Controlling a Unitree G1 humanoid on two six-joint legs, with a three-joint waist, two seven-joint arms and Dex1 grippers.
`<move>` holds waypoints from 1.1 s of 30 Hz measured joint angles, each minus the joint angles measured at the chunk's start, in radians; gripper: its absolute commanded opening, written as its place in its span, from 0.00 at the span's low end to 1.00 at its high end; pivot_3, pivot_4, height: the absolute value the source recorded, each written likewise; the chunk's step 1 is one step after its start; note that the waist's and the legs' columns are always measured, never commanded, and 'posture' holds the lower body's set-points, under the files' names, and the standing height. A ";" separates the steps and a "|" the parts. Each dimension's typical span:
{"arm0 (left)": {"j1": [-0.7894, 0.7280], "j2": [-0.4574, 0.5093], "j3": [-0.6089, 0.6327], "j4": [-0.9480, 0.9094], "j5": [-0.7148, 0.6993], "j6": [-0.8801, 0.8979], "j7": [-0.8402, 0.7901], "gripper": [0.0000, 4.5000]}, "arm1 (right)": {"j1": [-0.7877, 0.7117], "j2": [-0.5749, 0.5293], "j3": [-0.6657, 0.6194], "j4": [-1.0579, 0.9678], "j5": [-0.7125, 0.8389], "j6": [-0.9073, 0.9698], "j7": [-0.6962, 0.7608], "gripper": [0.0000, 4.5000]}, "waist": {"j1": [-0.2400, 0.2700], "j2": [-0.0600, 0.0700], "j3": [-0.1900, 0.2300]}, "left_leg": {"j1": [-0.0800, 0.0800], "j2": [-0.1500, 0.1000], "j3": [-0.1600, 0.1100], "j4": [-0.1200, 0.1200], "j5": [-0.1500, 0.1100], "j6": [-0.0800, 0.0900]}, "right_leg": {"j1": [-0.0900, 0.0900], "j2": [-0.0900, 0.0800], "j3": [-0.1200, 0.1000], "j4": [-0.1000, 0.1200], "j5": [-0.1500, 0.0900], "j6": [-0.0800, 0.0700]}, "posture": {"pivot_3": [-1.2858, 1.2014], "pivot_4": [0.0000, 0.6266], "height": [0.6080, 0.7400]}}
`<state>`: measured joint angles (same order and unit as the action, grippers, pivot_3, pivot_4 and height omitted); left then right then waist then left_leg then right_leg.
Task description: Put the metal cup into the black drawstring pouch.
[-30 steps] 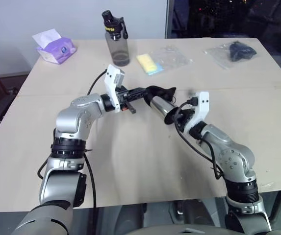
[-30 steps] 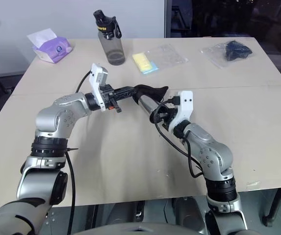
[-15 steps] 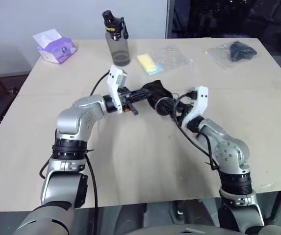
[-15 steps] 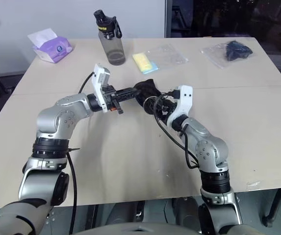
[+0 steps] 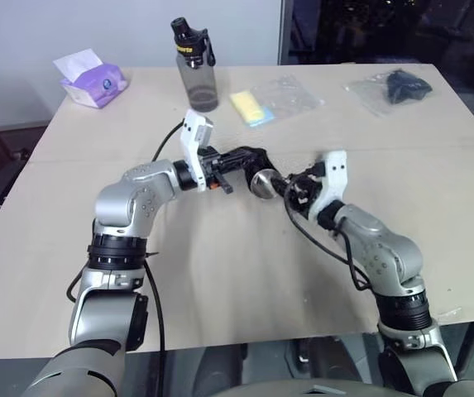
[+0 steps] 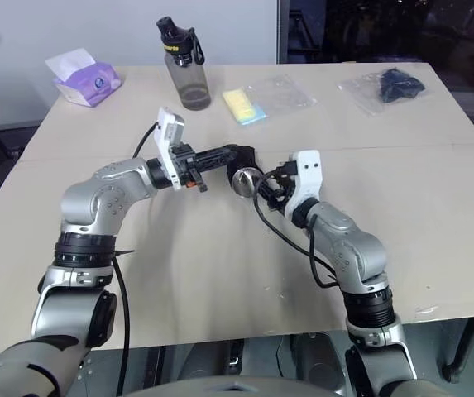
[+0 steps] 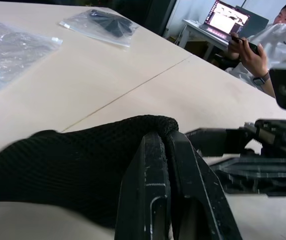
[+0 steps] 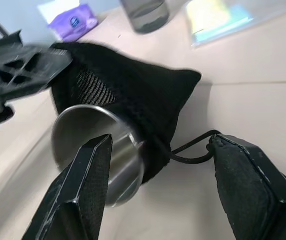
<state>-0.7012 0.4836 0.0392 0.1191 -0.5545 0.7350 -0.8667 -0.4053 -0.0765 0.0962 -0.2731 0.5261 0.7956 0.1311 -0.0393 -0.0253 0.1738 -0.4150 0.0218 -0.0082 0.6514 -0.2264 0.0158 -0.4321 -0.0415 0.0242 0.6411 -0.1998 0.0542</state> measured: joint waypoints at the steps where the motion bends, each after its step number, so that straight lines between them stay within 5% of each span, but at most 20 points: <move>1: 0.000 0.000 0.000 -0.004 0.000 0.002 0.000 0.00 | 0.000 0.001 0.002 0.000 -0.005 -0.001 0.004 0.71 | 0.000 0.000 0.000 | 0.000 0.000 0.000 0.000 0.000 0.000 | 0.000 0.000 0.000 0.000 0.000 0.000 | 0.52 0.24 1.00; 6: 0.000 0.000 0.004 -0.028 -0.011 0.020 0.001 0.00 | 0.003 -0.020 -0.028 -0.015 0.010 -0.040 0.067 0.71 | 0.002 0.000 0.000 | 0.000 0.000 0.000 0.000 0.000 0.000 | 0.000 0.000 0.000 0.000 0.000 0.000 | 0.52 0.24 1.00; 14: 0.001 0.003 0.014 -0.031 -0.018 0.025 0.006 0.00 | 0.051 -0.410 0.088 0.031 -0.282 -0.317 0.303 0.71 | 0.001 0.000 0.000 | 0.001 -0.001 0.001 0.001 0.000 0.000 | 0.001 0.000 0.000 -0.001 0.000 0.000 | 0.52 0.24 1.00; 24: -0.001 0.003 0.014 -0.031 -0.018 0.041 0.016 0.00 | 0.056 -0.281 0.131 0.261 -0.401 -0.517 0.323 0.71 | 0.005 -0.001 0.000 | 0.000 0.000 0.001 0.001 0.000 0.000 | 0.001 0.000 0.001 -0.001 0.000 0.000 | 0.52 0.24 1.00; 33: -0.001 0.008 0.019 -0.032 -0.019 0.045 0.017 0.00 | 0.056 -0.235 0.136 0.275 -0.382 -0.535 0.446 0.71 | 0.005 -0.001 0.000 | 0.001 0.000 0.001 0.001 0.000 0.000 | 0.001 0.001 0.001 0.000 0.000 0.000 | 0.52 0.24 1.00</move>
<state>-0.7025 0.4918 0.0581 0.0868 -0.5732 0.7798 -0.8501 -0.3493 -0.3119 0.2318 0.0023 0.1441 0.2605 0.5771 -0.0348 -0.0259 0.1736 -0.4143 0.0215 -0.0076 0.6528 -0.2264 0.0157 -0.4314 -0.0410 0.0254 0.6411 -0.1998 0.0542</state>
